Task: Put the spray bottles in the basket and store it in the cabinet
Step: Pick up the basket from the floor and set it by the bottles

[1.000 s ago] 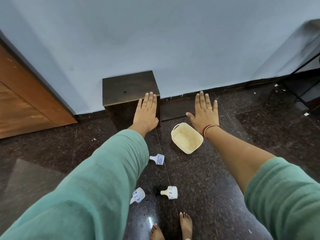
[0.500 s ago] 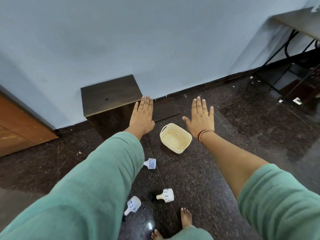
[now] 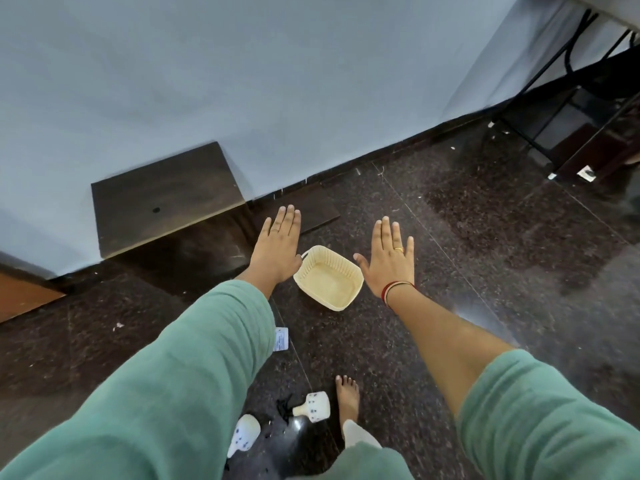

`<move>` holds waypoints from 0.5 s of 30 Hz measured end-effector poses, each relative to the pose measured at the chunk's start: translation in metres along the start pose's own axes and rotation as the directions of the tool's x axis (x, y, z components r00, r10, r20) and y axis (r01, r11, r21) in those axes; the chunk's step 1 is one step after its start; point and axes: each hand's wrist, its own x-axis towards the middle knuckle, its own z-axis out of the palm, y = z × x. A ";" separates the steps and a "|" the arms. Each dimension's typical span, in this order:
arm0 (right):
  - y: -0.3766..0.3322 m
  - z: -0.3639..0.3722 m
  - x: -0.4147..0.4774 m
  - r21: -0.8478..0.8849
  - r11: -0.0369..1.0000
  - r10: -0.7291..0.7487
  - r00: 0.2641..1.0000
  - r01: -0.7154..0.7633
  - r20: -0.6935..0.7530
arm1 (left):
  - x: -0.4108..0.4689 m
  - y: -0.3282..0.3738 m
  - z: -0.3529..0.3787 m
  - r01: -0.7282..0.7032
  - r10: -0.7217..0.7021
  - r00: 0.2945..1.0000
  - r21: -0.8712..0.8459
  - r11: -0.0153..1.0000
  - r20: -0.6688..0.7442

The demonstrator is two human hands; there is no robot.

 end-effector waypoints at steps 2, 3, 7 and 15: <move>0.009 0.018 0.026 0.002 1.000 0.000 0.999 0.000 0.037 | 0.031 0.004 0.017 -0.009 0.009 1.000 -0.002 1.000 0.015; 0.013 0.028 0.038 -0.002 1.000 -0.003 0.998 0.003 0.058 | 0.046 0.008 0.026 -0.010 0.010 1.000 -0.008 1.000 0.027; 0.026 0.061 0.076 0.034 0.999 0.025 0.995 -0.028 0.101 | 0.095 0.017 0.060 -0.080 0.077 0.994 0.029 0.996 0.081; 0.044 0.146 0.123 0.067 0.990 0.115 0.981 -0.126 0.154 | 0.169 0.015 0.142 -0.132 0.124 0.987 0.076 0.988 0.106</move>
